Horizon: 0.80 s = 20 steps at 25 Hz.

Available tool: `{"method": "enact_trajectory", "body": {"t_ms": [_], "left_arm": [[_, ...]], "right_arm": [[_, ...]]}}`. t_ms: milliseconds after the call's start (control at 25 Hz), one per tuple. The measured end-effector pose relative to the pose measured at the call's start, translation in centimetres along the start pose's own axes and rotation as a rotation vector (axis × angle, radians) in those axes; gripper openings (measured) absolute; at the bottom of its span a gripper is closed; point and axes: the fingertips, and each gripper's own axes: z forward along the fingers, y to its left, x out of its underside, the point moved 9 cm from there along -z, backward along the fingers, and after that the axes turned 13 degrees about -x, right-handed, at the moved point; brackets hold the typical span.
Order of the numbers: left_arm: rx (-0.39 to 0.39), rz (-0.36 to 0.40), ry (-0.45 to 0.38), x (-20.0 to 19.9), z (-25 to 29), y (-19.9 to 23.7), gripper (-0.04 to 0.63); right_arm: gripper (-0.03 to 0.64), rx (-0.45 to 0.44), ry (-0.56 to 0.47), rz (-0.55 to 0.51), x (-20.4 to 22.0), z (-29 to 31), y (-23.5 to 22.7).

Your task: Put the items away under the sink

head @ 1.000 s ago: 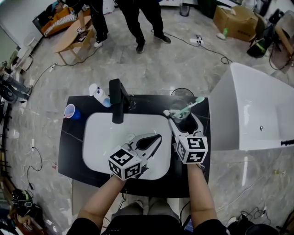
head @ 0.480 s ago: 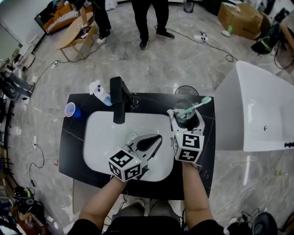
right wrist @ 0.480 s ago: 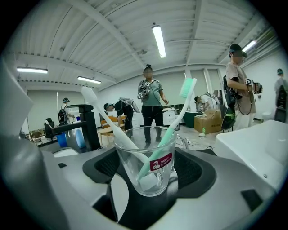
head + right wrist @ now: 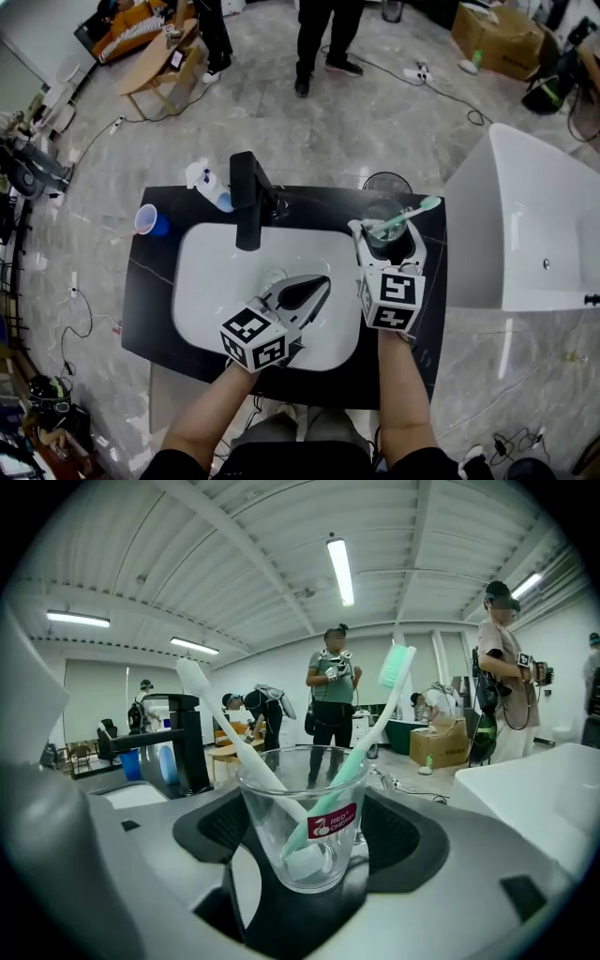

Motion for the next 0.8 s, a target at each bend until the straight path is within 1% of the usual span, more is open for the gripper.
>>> {"method": "enact_trajectory", "body": {"t_ms": [160, 400, 800], "left_arm": [[0.0, 0.001, -0.001, 0.3, -0.5, -0.1, 0.009], [0.004, 0.002, -0.014, 0.5, -1.1, -0.3, 0.009], [0.048, 0.008, -0.02, 0.9, -1.6, -2.2, 0.009]], "right_arm": [[0.33, -0.02, 0.007, -0.004, 0.2, -0.6, -0.1], [0.331, -0.023, 0.004, -0.029, 0.7, -2.8, -0.2], [0.331, -0.017, -0.021, -0.067, 0.8, -6.8, 0.2]]}}
